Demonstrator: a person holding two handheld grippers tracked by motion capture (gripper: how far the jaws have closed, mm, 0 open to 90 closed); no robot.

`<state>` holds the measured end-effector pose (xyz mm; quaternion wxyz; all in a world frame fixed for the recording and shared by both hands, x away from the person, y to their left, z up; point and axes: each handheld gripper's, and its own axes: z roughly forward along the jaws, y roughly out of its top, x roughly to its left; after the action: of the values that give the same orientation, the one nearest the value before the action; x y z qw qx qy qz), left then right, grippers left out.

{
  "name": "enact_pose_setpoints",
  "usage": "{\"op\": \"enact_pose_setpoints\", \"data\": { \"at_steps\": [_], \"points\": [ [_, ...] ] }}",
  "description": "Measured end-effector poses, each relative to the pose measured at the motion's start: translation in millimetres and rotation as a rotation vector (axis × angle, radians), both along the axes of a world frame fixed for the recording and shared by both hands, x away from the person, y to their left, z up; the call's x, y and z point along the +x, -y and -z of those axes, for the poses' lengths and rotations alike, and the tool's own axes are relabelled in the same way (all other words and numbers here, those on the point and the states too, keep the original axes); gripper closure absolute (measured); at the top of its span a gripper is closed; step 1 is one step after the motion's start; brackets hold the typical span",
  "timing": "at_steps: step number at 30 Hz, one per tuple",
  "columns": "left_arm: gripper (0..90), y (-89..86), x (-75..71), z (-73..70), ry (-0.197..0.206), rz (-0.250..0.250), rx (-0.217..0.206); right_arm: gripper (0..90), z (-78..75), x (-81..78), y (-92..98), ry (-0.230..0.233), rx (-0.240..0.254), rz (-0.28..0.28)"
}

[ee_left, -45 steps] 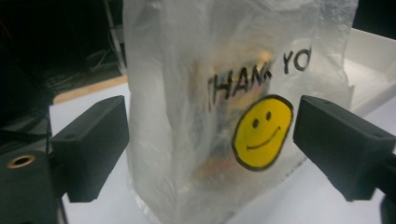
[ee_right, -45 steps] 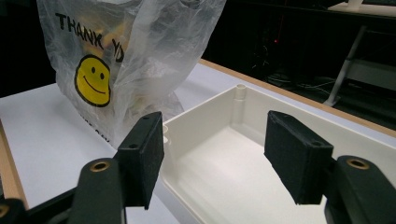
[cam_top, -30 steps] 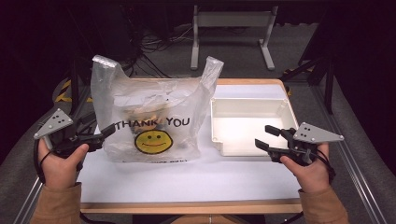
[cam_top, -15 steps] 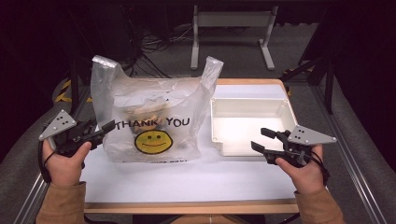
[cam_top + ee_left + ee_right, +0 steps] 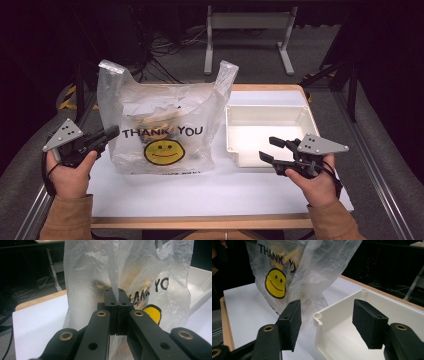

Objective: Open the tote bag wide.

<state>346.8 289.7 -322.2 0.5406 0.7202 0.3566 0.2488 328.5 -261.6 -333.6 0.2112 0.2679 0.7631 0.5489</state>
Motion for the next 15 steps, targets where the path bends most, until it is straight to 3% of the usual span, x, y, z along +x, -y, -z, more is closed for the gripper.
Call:
{"op": "enact_pose_setpoints", "data": {
  "at_steps": [8, 15],
  "points": [
    [89.3, 0.7, 0.5, 0.1, -0.003, 0.020, 0.003, 41.0, -9.1, 6.4, -15.9, 0.009, 0.004, -0.022],
    [89.4, 0.9, 0.5, 0.2, -0.007, 0.021, 0.009, 40.1, -21.0, 19.7, -43.3, 0.020, 0.015, -0.052]
  ]
}}
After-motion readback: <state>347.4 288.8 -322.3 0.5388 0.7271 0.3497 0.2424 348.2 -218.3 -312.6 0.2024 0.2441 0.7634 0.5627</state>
